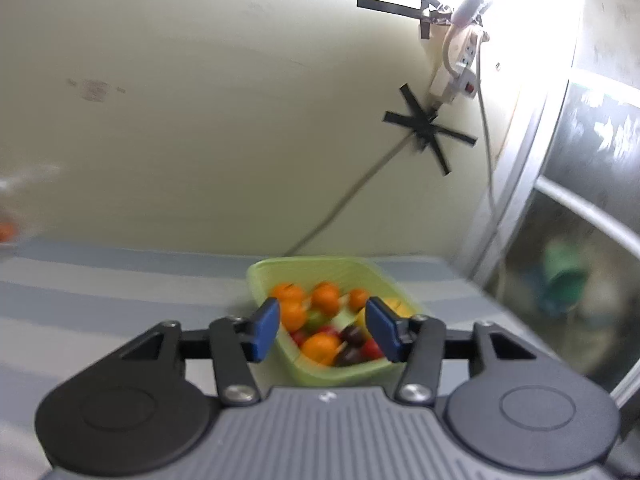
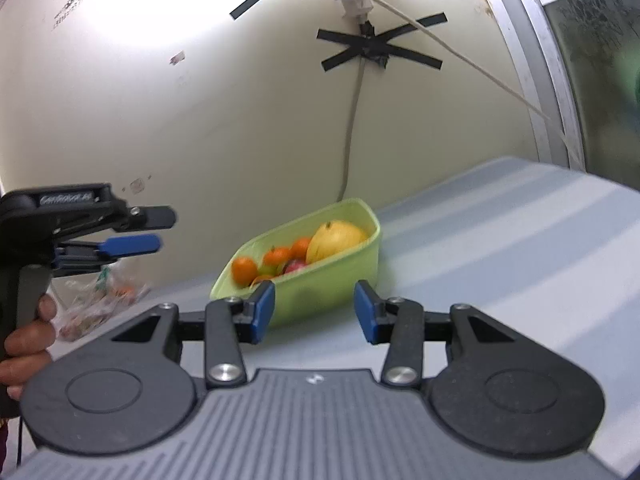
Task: Organize fruits
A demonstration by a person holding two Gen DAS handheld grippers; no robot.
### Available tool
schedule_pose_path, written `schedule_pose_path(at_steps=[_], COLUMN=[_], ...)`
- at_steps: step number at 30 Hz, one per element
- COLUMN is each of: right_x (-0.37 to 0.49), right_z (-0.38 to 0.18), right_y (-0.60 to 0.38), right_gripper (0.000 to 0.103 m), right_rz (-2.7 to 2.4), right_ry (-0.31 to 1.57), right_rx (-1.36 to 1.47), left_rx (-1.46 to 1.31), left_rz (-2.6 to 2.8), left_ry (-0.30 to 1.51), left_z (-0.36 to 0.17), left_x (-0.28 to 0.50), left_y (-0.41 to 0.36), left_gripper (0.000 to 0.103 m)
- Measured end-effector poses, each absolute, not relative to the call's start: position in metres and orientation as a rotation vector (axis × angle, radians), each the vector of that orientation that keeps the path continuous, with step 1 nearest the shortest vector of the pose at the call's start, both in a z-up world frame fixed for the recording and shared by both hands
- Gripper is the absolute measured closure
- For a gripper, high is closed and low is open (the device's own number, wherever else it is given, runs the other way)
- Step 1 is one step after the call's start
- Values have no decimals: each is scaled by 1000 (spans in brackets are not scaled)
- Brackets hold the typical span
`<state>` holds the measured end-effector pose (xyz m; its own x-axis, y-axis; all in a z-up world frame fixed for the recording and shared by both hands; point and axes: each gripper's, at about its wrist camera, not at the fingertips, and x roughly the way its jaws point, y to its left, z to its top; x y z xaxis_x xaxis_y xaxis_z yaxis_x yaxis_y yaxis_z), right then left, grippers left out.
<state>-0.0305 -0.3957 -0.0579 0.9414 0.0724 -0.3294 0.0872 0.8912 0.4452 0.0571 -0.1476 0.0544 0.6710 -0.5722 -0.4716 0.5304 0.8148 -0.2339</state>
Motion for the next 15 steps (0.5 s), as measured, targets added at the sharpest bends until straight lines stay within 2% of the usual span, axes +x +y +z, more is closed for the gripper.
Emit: schedule_pose_path(at_steps=[9,12,15], right_x=[-64,-72,-75], right_z=[-61,-64,-65], right_y=[-361,-355,-353], right_gripper=[56,56,56], right_rz=[96,102,105], right_ry=[437,462,474], right_rx=[498,505,520], left_rx=[20,22,20], left_rz=[-486,-440,-407], left_ry=[596,593,587], left_z=[23,18,17], left_x=[-23,-37,-45], left_y=[-113,-98,-89], left_gripper=[50,44,29])
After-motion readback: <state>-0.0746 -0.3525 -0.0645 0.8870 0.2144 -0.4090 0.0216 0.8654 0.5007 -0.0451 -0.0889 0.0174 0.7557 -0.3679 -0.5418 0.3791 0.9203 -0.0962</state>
